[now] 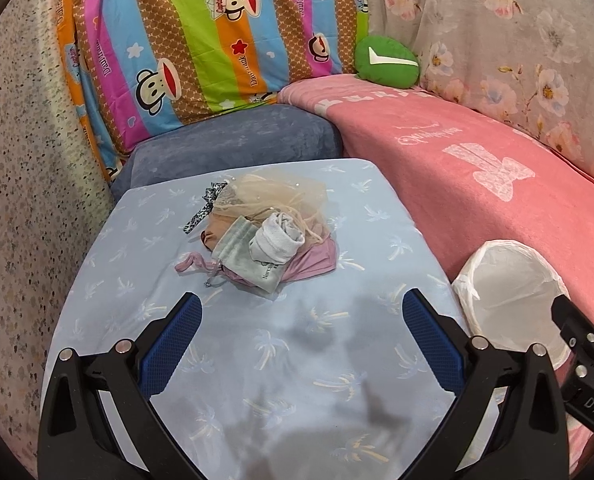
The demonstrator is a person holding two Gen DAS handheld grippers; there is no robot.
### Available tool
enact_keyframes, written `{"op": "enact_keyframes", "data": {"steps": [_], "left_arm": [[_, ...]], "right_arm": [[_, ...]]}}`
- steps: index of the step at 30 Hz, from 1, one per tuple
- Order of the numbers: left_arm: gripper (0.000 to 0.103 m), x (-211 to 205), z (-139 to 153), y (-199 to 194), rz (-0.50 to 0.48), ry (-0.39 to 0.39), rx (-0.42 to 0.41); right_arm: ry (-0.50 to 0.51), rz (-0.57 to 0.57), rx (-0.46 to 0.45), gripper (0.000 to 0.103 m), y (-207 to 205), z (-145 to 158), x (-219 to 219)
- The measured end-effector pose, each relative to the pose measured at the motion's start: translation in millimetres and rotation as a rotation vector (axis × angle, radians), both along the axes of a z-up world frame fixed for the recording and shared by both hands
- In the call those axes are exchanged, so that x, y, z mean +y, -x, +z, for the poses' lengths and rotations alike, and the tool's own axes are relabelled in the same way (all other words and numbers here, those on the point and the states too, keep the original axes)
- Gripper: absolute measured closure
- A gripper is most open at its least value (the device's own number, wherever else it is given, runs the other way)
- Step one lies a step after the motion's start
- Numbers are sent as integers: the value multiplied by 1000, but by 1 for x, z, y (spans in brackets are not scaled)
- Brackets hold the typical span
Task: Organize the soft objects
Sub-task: 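Reach both tools toward the pile and close the right tool on the white sock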
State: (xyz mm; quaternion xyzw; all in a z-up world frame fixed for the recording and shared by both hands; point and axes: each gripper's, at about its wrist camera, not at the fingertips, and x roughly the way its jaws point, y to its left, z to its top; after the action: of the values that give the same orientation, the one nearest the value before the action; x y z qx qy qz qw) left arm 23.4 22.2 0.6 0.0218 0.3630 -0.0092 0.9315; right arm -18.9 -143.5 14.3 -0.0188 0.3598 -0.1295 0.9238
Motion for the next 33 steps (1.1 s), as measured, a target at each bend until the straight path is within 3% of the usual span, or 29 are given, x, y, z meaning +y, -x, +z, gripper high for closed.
{"op": "enact_keyframes", "data": {"steps": [20,30,33], "left_arm": [[7,93,-30,-45,99,112,69],[7,122,-36,-73,116,111,56],[7,126,-39,-80,110,109,56]], "right_arm": [[-55,64,-14,6,-52,-21,50],[-99,194,-15,7,-99,-32,104],[-122,241,-3,15,-114,-38,121]]}}
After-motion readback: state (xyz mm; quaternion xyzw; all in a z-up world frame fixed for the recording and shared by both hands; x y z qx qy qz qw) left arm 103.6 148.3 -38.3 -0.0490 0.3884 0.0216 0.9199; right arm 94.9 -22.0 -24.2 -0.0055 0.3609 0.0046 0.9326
